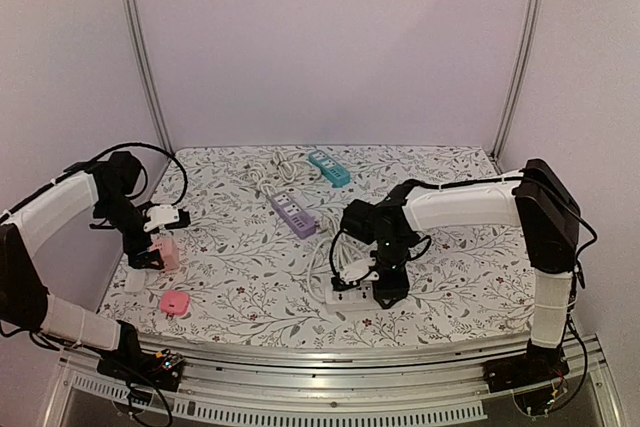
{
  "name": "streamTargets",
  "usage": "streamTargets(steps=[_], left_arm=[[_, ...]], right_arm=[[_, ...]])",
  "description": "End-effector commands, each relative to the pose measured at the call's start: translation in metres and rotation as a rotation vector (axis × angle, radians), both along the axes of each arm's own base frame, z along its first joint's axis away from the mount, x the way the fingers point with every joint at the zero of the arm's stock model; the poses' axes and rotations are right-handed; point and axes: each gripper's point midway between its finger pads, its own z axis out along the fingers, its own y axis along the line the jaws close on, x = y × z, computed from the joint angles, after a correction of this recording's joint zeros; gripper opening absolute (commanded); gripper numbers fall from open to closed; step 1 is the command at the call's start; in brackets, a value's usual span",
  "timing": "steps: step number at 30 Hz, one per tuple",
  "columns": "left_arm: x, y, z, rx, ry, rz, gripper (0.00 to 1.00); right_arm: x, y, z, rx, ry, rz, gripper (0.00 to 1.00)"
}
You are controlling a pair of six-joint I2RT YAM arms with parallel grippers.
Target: Insert the plug
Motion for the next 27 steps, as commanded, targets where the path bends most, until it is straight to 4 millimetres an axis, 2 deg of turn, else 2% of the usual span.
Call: streamTargets(steps=[1,3,6,8,9,10,11,17,22,25,27], left_arm=[[0.006,0.001,-0.003,-0.038,-0.025,-0.032,1.0],[0.011,0.003,-0.003,-0.035,-0.04,-0.028,1.0],[0.015,0.007,-0.009,-0.015,-0.05,-0.037,1.0],[0.017,0.01,-0.016,0.003,-0.048,-0.047,1.0],[0.018,0.011,-0.019,0.009,-0.045,-0.052,0.99],[0.019,0.012,-0.023,0.016,-0.042,-0.055,1.0],[0.021,0.013,-0.027,0.023,-0.04,-0.056,1.0],[0.036,0.026,-0.049,0.083,-0.026,-0.033,0.99],[0.042,0.038,-0.064,0.115,0.008,-0.006,0.95],[0.044,0.041,-0.069,0.104,0.023,0.012,0.85],[0.045,0.041,-0.071,0.095,0.034,0.021,0.73]], right_arm=[[0.005,0.007,0.006,0.048,-0.054,0.23,0.19],[0.014,0.007,0.0,0.014,-0.085,0.24,0.29],[0.024,0.006,-0.011,-0.029,-0.109,0.229,0.5],[0.028,0.008,-0.01,-0.024,-0.133,0.214,0.57],[0.03,0.01,-0.008,-0.015,-0.148,0.202,0.64],[0.033,0.011,-0.006,-0.005,-0.162,0.193,0.84],[0.035,0.013,0.001,0.013,-0.183,0.182,0.97],[0.043,0.02,0.034,0.108,-0.278,0.136,0.99],[0.042,0.03,0.073,0.231,-0.327,0.097,0.99],[0.041,0.035,0.094,0.303,-0.344,0.062,0.99],[0.04,0.039,0.105,0.347,-0.352,0.043,0.99]])
